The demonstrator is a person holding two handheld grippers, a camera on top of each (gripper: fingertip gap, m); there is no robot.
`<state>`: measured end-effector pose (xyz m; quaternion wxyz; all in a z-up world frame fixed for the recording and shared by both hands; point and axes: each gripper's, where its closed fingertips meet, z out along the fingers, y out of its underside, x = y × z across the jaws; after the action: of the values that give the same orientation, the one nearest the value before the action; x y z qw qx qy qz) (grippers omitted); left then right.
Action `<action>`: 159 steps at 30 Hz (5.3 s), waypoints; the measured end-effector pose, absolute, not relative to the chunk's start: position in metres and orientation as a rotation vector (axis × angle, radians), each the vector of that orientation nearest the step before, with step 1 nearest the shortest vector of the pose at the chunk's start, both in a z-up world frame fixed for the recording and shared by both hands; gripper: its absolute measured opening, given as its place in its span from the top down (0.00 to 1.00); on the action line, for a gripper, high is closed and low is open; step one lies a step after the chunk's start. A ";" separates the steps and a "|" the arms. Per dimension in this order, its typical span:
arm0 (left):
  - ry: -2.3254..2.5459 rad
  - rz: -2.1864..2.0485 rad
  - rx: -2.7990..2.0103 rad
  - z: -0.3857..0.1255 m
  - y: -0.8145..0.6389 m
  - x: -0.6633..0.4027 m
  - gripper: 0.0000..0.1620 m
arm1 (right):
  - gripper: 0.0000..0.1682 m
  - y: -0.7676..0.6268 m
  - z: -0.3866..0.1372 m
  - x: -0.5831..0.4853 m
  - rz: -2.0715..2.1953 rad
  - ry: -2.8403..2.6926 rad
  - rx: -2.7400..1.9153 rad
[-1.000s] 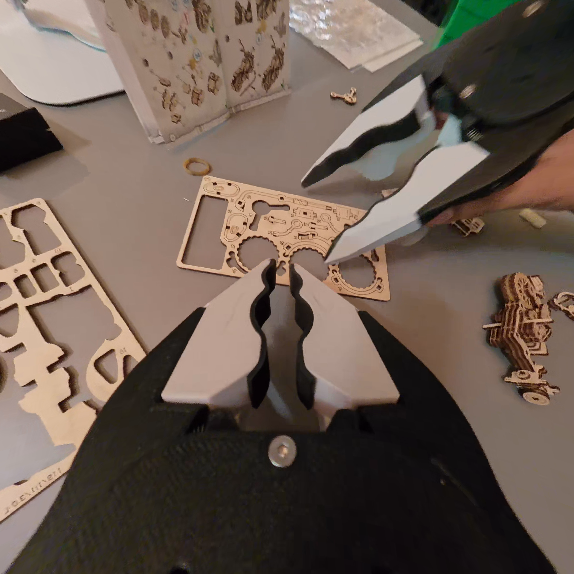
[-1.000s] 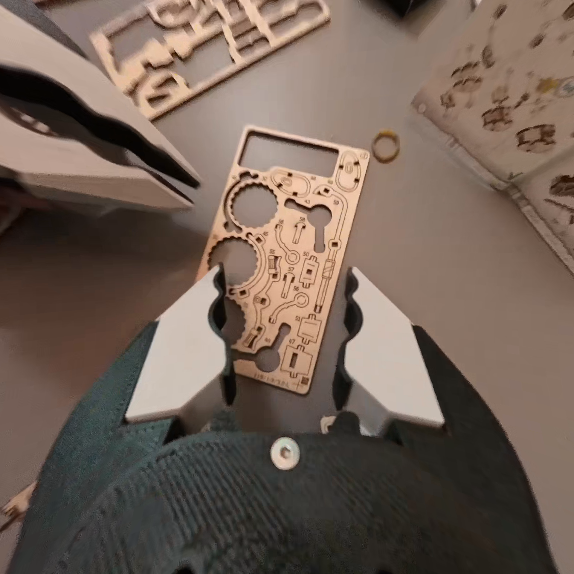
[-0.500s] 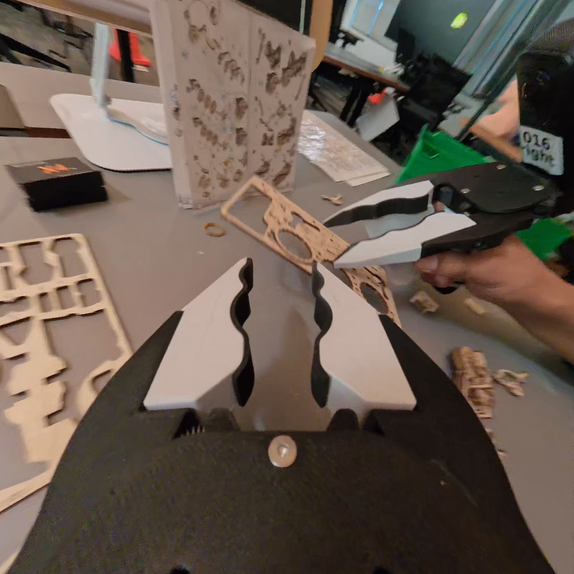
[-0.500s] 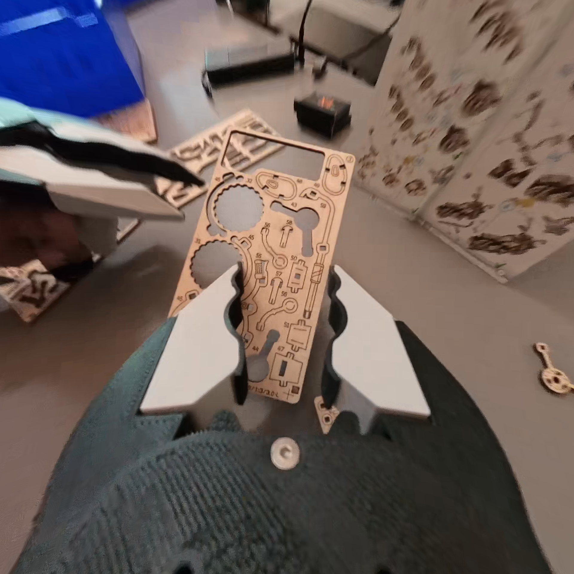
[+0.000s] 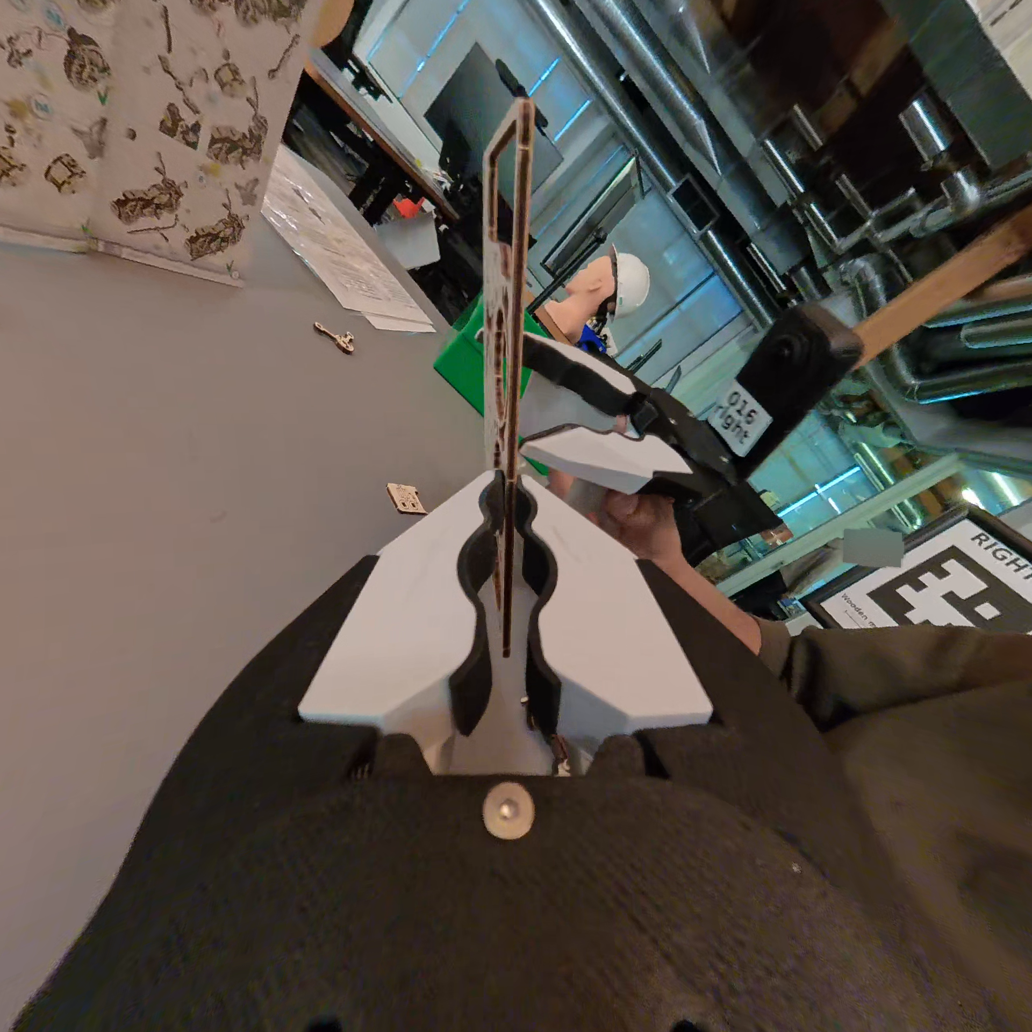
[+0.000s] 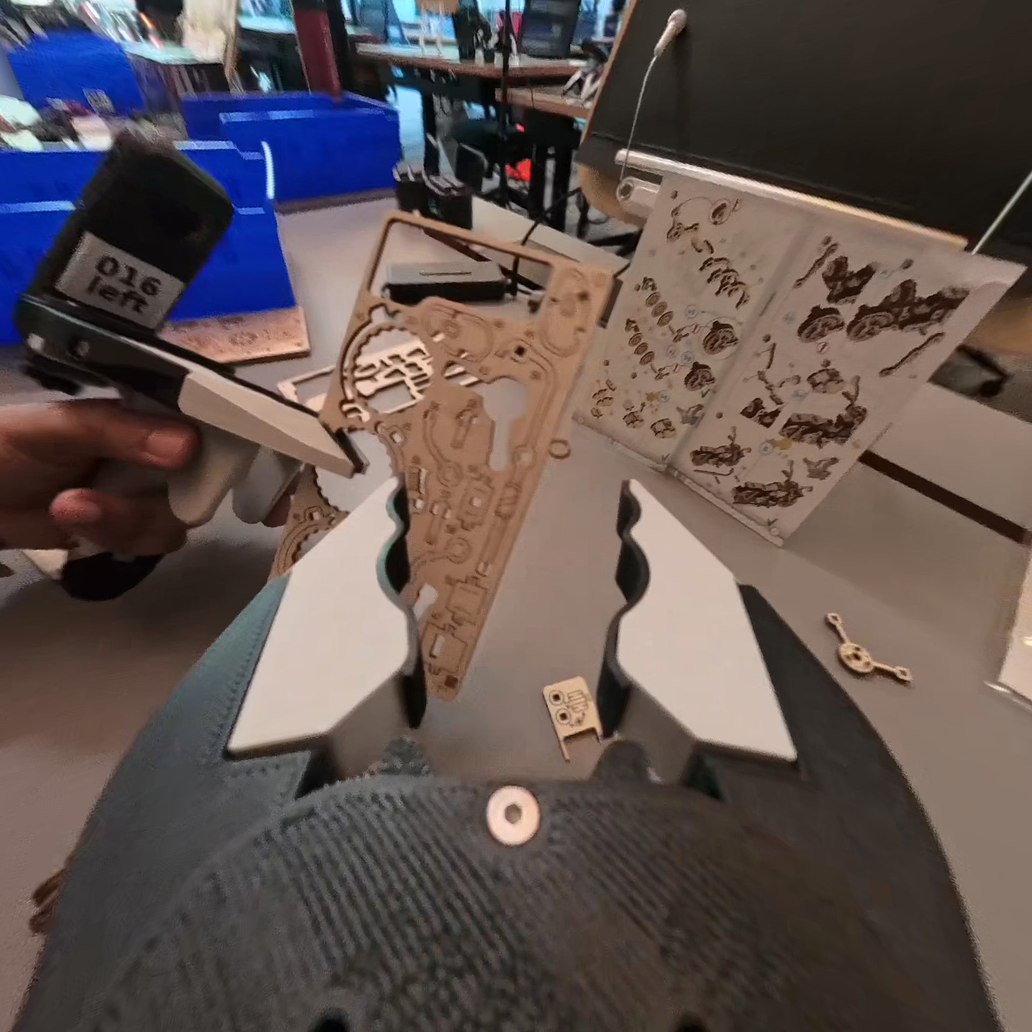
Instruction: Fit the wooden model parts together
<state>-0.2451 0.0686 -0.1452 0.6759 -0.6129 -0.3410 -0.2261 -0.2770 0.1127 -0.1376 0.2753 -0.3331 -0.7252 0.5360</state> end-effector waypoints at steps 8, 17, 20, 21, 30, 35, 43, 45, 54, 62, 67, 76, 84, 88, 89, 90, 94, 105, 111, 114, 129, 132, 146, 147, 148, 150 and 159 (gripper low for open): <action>-0.628 -0.660 -1.469 -0.153 0.064 -0.233 1.00 | 0.60 0.092 -0.164 -0.252 1.939 -2.261 -1.143; -0.599 -0.626 -1.614 -0.174 0.076 -0.222 1.00 | 0.83 0.083 -0.170 -0.248 2.049 -2.281 -1.183; -0.613 -0.613 -1.610 -0.175 0.076 -0.225 1.00 | 0.87 0.082 -0.169 -0.246 2.084 -2.292 -1.186; -0.616 -0.598 -1.618 -0.176 0.076 -0.226 1.00 | 0.88 0.082 -0.171 -0.246 2.066 -2.300 -1.181; -0.616 -0.464 -1.666 -0.183 0.074 -0.232 1.00 | 0.89 0.080 -0.175 -0.244 2.046 -2.323 -1.189; -0.638 -0.434 -1.637 -0.180 0.070 -0.240 1.00 | 0.94 0.078 -0.176 -0.238 2.075 -2.376 -1.150; -0.727 -0.453 -1.542 -0.174 0.069 -0.248 0.87 | 0.99 0.075 -0.174 -0.239 2.091 -2.322 -1.116; -0.745 -0.485 -1.513 -0.173 0.070 -0.248 0.85 | 0.99 0.074 -0.172 -0.239 2.097 -2.306 -1.112; -0.798 -0.450 -1.503 -0.176 0.069 -0.253 0.87 | 0.99 0.072 -0.175 -0.240 2.050 -2.294 -1.121; -0.845 -0.405 -1.455 -0.176 0.070 -0.256 0.86 | 0.99 0.071 -0.175 -0.242 1.978 -2.273 -1.093; -0.869 -0.359 -1.432 -0.174 0.069 -0.258 0.86 | 0.99 0.071 -0.174 -0.242 1.980 -2.262 -1.103; -0.893 -0.303 -1.470 -0.178 0.069 -0.261 0.86 | 0.99 0.071 -0.176 -0.245 1.916 -2.277 -1.112; -0.765 -0.324 -1.545 -0.172 0.070 -0.254 0.77 | 0.99 0.081 -0.164 -0.250 2.132 -2.178 -1.239; -0.720 -0.269 -1.635 -0.182 0.071 -0.252 0.78 | 1.00 0.085 -0.161 -0.251 2.179 -2.164 -1.259; -0.709 -0.263 -1.645 -0.182 0.071 -0.251 0.79 | 0.99 0.085 -0.162 -0.251 2.179 -2.168 -1.260; -0.690 -0.256 -1.651 -0.181 0.071 -0.250 0.81 | 0.99 0.085 -0.162 -0.251 2.177 -2.173 -1.259; -0.658 -0.177 -1.712 -0.183 0.067 -0.252 0.84 | 0.99 0.085 -0.166 -0.251 2.167 -2.182 -1.281; -0.600 -0.077 -1.810 -0.190 0.063 -0.253 0.86 | 0.99 0.085 -0.169 -0.252 2.169 -2.192 -1.307; -0.612 -0.131 -1.812 -0.192 0.065 -0.249 0.83 | 0.99 0.082 -0.170 -0.250 2.157 -2.204 -1.302; -0.627 -0.177 -1.831 -0.196 0.066 -0.247 0.84 | 0.99 0.082 -0.171 -0.250 2.162 -2.204 -1.311; -0.644 -0.148 -1.886 -0.204 0.064 -0.249 0.87 | 0.99 0.080 -0.176 -0.251 2.126 -2.211 -1.321; -0.660 -0.140 -1.901 -0.207 0.063 -0.249 0.87 | 0.99 0.079 -0.177 -0.251 2.103 -2.212 -1.317; -0.635 -0.009 -1.948 -0.209 0.064 -0.250 0.86 | 0.99 0.081 -0.178 -0.252 2.114 -2.199 -1.343; -0.622 -0.017 -1.940 -0.207 0.065 -0.249 0.86 | 0.99 0.081 -0.177 -0.251 2.125 -2.199 -1.337; -0.613 -0.033 -1.927 -0.205 0.065 -0.249 0.86 | 0.99 0.082 -0.176 -0.252 2.139 -2.193 -1.340; -0.602 -0.099 -1.880 -0.200 0.065 -0.247 0.86 | 0.99 0.083 -0.174 -0.252 2.179 -2.179 -1.353; -0.654 -0.238 -1.798 -0.196 0.066 -0.247 0.88 | 0.99 0.083 -0.172 -0.252 2.214 -2.168 -1.342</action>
<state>-0.2465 0.0656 -0.1960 0.5702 -0.7661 -0.2788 -0.1014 -0.2522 0.0833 -0.1722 -0.1176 -0.3947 -0.6376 0.6511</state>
